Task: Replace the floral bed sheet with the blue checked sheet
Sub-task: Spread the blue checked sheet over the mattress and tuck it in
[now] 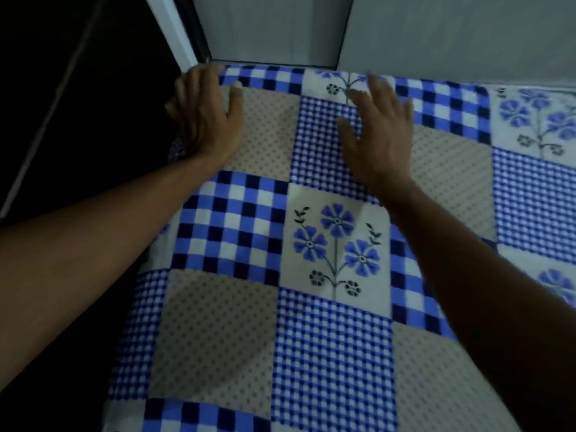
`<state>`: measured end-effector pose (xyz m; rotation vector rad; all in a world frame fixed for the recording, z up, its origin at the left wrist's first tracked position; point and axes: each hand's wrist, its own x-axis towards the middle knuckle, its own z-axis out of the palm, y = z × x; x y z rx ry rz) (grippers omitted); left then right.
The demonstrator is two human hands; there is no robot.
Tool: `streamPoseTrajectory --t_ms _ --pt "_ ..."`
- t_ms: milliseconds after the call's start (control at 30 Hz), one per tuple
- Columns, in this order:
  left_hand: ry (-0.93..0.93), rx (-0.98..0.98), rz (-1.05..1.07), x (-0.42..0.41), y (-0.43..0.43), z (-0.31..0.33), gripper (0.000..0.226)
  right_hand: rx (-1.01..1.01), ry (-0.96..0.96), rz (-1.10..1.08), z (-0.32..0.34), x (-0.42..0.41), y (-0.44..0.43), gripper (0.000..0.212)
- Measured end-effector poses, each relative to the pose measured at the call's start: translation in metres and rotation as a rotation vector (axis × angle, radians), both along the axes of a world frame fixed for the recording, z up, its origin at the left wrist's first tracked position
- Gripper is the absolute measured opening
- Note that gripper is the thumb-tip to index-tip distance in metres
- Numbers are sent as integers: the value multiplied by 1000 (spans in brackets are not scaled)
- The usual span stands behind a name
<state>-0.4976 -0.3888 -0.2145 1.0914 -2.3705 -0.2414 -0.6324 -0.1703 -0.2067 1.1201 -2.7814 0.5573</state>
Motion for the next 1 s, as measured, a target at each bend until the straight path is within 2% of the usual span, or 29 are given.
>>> streamPoseTrajectory --t_ms 100,200,300,400,500,700,900,1000 --pt "-52 63 -244 -31 61 6 51 86 6 -250 10 -54 89 51" --pt "-165 138 -469 -59 139 11 57 149 -119 -490 9 -78 159 55" --pt "-383 141 -580 -66 201 4 59 294 -225 -420 -7 -55 184 62" --pt "-492 114 -514 -44 213 -13 62 318 -205 -258 -17 -13 166 62" --pt "-521 90 -418 -4 190 -20 64 271 -205 -122 -20 33 135 60" --pt "-580 127 -92 112 151 -20 67 248 -258 124 -18 160 96 56" --pt "-555 222 92 236 175 -16 63 244 -323 440 -14 302 123 57" --pt "-537 238 95 281 224 -7 66 141 -373 399 0 324 160 56"
